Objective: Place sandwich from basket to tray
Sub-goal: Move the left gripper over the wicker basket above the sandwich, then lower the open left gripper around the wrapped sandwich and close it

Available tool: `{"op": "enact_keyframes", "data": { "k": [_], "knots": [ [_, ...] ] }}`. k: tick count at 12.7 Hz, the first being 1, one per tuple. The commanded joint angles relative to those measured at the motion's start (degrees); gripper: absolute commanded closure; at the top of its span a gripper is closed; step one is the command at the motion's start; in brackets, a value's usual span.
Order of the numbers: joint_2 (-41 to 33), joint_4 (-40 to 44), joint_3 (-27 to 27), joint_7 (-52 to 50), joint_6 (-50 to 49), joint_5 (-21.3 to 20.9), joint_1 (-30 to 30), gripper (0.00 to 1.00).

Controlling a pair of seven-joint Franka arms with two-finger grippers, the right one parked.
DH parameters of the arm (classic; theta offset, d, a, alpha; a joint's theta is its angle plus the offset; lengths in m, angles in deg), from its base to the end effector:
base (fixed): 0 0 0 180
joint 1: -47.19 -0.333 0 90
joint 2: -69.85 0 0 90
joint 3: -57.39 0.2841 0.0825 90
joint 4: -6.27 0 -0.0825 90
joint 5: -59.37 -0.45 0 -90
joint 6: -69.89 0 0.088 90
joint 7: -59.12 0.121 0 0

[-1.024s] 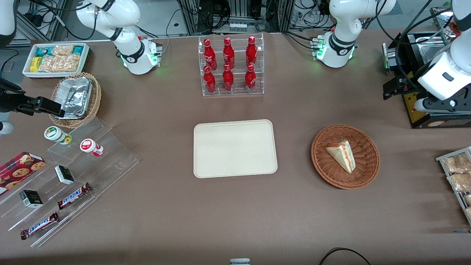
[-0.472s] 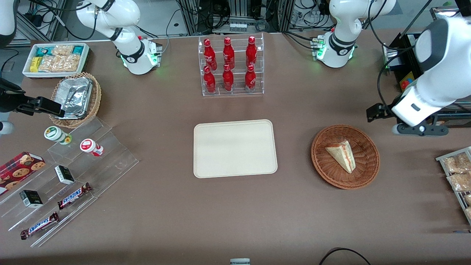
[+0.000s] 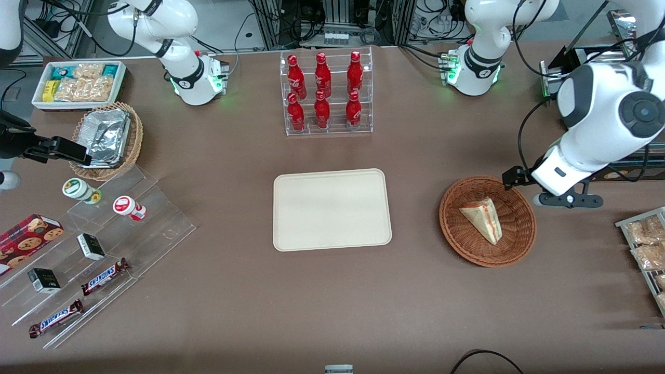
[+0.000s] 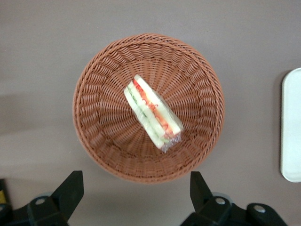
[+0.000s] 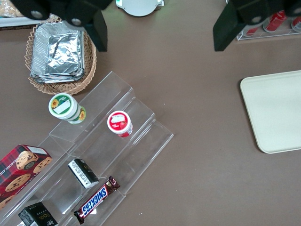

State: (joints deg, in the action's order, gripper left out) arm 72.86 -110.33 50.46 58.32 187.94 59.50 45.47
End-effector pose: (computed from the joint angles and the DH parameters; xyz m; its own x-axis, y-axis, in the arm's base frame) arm 0.6114 -0.0558 0.3386 0.9968 -0.0758 -0.0270 -0.0756 -0.9971 0.0079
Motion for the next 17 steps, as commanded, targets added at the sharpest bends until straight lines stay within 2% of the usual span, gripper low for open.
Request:
{"op": "enact_keyframes", "data": {
  "k": [1, 5, 11, 14, 17],
  "knots": [
    [-0.37, -4.5, -0.45, -1.3, 6.13, 0.58, -0.13, 0.0],
    [2.35, -5.04, -0.63, -15.77, 9.73, 0.49, 2.51, 0.0],
    [4.19, -9.18, -0.72, -37.21, 18.27, 0.41, 2.69, 0.0],
    [6.3, -9.18, -0.63, -44.0, 19.41, 0.32, 3.48, 0.0],
    [7.97, -9.18, -0.63, -44.37, 20.82, -0.47, 3.74, 0.0]
  ]
}}
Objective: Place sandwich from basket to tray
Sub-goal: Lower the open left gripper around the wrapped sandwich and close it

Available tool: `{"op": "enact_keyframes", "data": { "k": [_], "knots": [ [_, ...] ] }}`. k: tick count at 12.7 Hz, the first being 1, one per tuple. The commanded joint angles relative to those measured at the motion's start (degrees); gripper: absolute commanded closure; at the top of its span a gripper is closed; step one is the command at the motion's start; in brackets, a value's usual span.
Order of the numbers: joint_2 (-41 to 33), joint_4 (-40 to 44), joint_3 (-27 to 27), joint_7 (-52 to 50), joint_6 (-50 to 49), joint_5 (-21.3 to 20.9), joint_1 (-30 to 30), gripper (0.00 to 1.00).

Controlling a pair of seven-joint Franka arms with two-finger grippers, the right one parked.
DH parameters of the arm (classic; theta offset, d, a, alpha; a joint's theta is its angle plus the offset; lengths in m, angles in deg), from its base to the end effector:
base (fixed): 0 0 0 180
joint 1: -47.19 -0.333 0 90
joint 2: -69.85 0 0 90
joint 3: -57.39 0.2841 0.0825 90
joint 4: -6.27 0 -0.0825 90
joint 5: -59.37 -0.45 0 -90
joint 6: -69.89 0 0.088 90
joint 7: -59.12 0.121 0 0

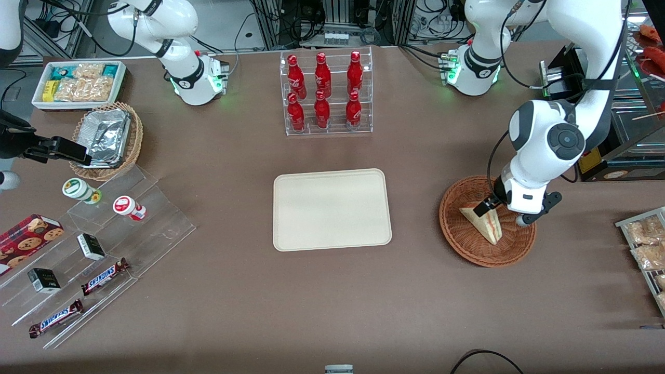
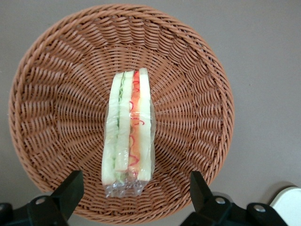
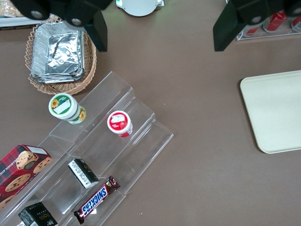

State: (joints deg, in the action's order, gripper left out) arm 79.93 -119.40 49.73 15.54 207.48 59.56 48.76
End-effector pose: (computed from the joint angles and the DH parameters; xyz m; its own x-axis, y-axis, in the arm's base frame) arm 0.5881 -0.0972 0.2163 0.8228 0.5683 0.0066 0.5676 -0.8222 0.0417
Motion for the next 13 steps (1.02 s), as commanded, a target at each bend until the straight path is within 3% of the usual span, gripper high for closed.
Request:
{"op": "enact_keyframes", "data": {
  "k": [1, 9, 10, 12, 13],
  "knots": [
    [1.43, -0.11, 0.1, -1.51, 1.64, -0.71, 0.45, 0.0],
    [5.56, -0.28, 0.28, -1.42, 4.27, -2.03, 0.37, 0.0],
    [5.83, -0.28, 0.37, -1.42, 4.45, -2.03, 0.36, 0.09],
    [5.83, -0.72, 0.37, -1.42, 4.45, -2.03, 0.36, 0.74],
    [5.66, -0.98, 0.46, -1.33, 4.45, -2.03, 0.36, 0.91]
  ]
}}
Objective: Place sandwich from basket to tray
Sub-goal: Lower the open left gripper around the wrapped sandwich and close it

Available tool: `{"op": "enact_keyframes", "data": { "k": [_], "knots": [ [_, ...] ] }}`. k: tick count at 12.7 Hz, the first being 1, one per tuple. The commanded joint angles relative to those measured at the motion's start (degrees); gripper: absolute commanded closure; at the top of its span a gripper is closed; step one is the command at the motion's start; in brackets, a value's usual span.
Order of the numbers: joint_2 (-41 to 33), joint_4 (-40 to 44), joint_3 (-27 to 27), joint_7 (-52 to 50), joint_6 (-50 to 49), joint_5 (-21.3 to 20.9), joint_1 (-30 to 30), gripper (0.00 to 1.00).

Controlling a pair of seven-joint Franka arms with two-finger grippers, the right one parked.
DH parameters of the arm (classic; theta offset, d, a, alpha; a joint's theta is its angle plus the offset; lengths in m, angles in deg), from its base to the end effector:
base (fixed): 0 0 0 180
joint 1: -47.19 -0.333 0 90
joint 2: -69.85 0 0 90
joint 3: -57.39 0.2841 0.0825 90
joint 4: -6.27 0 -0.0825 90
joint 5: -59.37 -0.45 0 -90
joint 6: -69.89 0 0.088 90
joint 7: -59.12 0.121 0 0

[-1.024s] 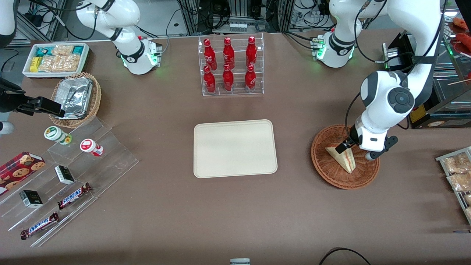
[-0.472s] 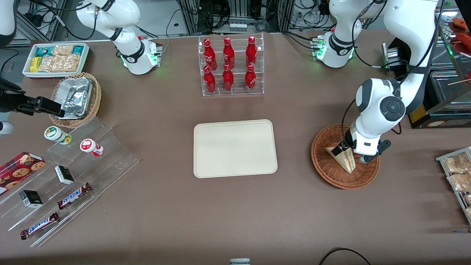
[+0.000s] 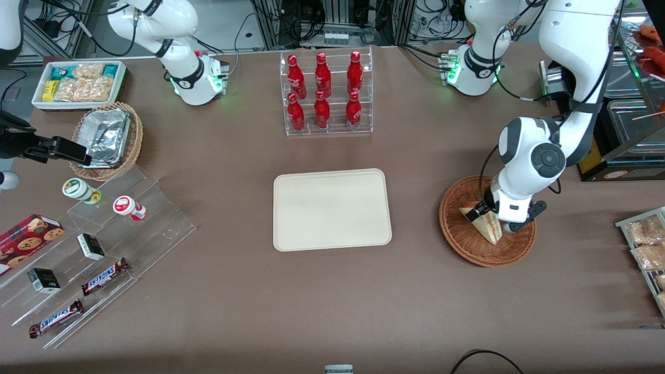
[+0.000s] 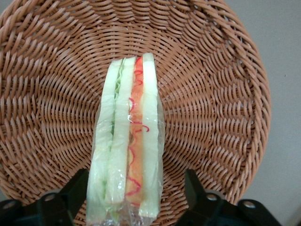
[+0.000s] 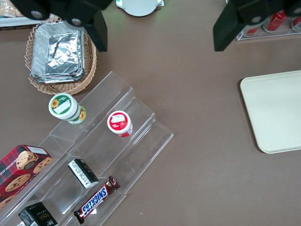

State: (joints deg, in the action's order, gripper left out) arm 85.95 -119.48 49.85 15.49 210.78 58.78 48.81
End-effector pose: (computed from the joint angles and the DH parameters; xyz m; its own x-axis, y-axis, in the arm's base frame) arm 0.5793 -0.0967 0.1592 0.8259 0.5629 -0.0310 0.5635 -0.8261 0.0119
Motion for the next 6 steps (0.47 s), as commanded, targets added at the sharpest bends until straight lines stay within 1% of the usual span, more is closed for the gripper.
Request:
{"op": "enact_keyframes", "data": {
  "k": [1, 2, 5, 6],
  "knots": [
    [-0.46, -1.08, 0.42, -1.19, 1.15, -1.69, 0.31, 1.0],
    [-0.72, -1.26, 0.42, -1.01, 0.98, -2.82, 0.31, 1.0],
    [-2.56, -0.91, 0.24, -0.57, -2.17, -3.71, 0.75, 1.0],
    [-3.44, -0.73, 0.15, -0.49, -3.93, -5.37, 1.19, 1.0]
  ]
}}
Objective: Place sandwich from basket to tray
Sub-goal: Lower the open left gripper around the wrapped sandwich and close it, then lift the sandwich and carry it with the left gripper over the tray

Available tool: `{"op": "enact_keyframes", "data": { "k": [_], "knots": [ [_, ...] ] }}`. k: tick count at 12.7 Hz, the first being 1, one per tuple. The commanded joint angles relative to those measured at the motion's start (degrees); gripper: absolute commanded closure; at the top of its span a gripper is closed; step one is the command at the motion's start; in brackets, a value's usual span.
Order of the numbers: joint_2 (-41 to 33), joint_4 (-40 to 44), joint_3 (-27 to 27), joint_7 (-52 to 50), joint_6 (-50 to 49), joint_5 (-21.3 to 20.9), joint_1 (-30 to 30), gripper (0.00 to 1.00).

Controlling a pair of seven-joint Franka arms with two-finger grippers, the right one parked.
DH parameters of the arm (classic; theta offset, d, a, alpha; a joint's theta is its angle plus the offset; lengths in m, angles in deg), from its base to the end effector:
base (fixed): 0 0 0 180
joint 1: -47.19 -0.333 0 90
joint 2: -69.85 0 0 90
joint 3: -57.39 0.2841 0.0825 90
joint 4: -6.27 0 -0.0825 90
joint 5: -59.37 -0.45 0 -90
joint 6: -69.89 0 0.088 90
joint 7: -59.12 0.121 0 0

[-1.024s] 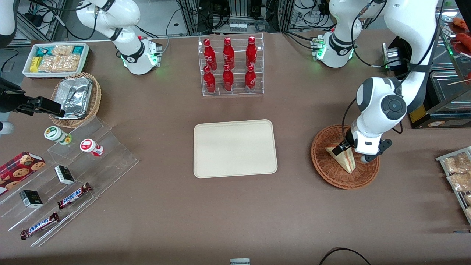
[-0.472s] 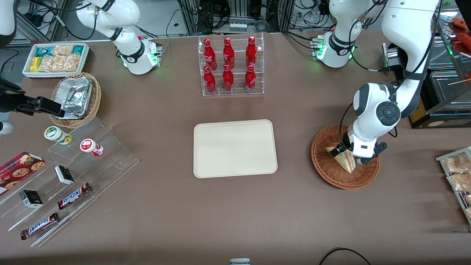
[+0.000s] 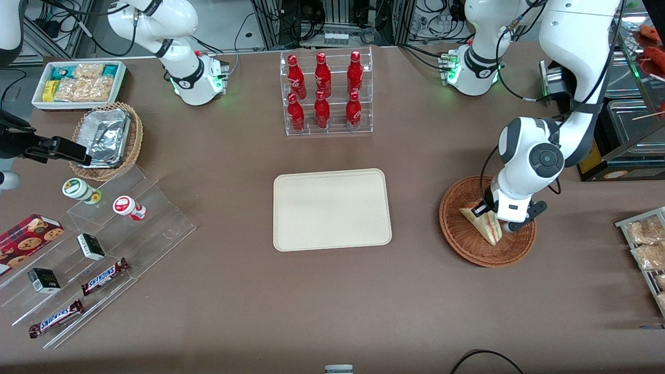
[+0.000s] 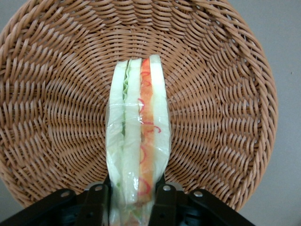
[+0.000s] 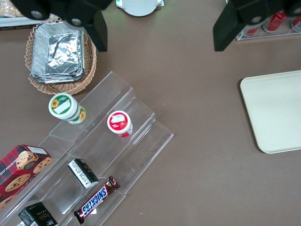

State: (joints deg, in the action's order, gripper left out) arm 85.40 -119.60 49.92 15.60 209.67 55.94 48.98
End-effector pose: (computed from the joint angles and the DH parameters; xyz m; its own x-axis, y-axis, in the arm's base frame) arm 0.5776 -0.0967 0.1622 0.8492 0.5279 -0.0168 0.5276 -0.8493 -0.0196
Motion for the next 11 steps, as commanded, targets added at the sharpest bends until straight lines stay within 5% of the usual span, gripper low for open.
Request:
{"op": "enact_keyframes", "data": {
  "k": [1, 6, 11],
  "knots": [
    [-3.76, 0.78, -0.17, 0.1, -5.8, -3.67, 1.19, 1.0],
    [-1.05, 18.0, -3.15, 5.47, -26.64, -1.07, 5.66, 1.0],
    [4.92, 25.83, -3.42, 5.02, -27.63, 4.14, 14.98, 1.0]
  ]
}}
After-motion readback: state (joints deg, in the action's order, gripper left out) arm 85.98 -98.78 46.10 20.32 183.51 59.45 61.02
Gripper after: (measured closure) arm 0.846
